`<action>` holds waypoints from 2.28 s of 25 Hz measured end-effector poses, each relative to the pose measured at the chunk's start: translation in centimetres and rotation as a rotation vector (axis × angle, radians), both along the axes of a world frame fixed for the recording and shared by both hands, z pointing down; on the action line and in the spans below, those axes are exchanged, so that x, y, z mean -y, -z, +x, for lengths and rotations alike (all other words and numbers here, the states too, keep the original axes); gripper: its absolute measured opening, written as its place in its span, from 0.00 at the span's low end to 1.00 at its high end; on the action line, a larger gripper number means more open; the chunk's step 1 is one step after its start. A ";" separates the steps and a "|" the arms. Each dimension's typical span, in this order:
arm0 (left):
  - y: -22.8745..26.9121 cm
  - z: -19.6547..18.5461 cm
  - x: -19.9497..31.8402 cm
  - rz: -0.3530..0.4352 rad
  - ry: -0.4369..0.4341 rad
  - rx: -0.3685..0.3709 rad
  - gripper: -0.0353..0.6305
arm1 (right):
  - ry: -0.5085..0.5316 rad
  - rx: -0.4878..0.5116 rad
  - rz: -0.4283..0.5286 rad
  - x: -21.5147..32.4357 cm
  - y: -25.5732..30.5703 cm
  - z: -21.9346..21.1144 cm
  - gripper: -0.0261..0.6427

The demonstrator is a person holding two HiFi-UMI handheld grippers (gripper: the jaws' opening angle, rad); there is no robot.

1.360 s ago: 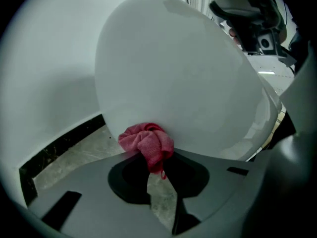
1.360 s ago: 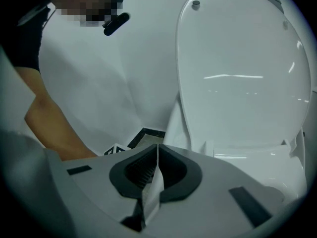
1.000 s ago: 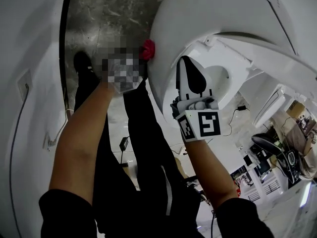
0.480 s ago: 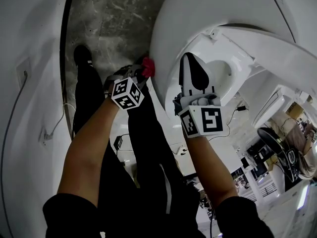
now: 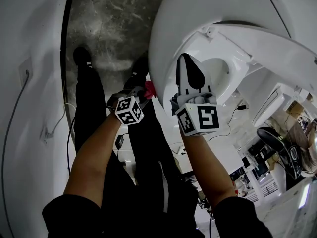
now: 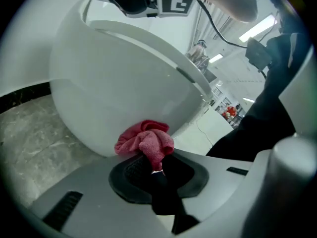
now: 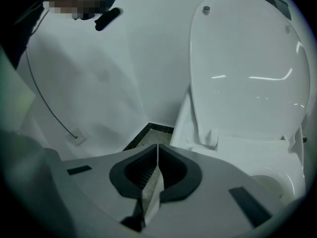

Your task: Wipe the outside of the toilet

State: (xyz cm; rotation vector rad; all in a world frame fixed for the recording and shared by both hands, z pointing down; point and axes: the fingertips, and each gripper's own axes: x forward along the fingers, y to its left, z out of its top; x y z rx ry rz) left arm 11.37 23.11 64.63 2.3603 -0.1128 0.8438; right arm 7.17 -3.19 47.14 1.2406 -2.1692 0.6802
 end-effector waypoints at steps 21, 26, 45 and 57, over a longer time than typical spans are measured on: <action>-3.1 -12.6 31.9 0.236 0.021 0.163 0.16 | -0.055 0.028 -0.014 2.2 2.6 -1.6 0.09; -4.6 -11.0 38.7 0.290 0.069 0.163 0.16 | -0.071 0.040 -0.010 3.3 1.4 -1.9 0.09; -7.9 -7.1 40.9 0.343 0.023 0.186 0.15 | -0.038 0.070 0.069 4.5 1.8 -1.3 0.09; -9.5 -6.3 26.5 0.216 -0.011 0.182 0.15 | 0.025 0.083 0.040 3.0 1.3 -2.2 0.09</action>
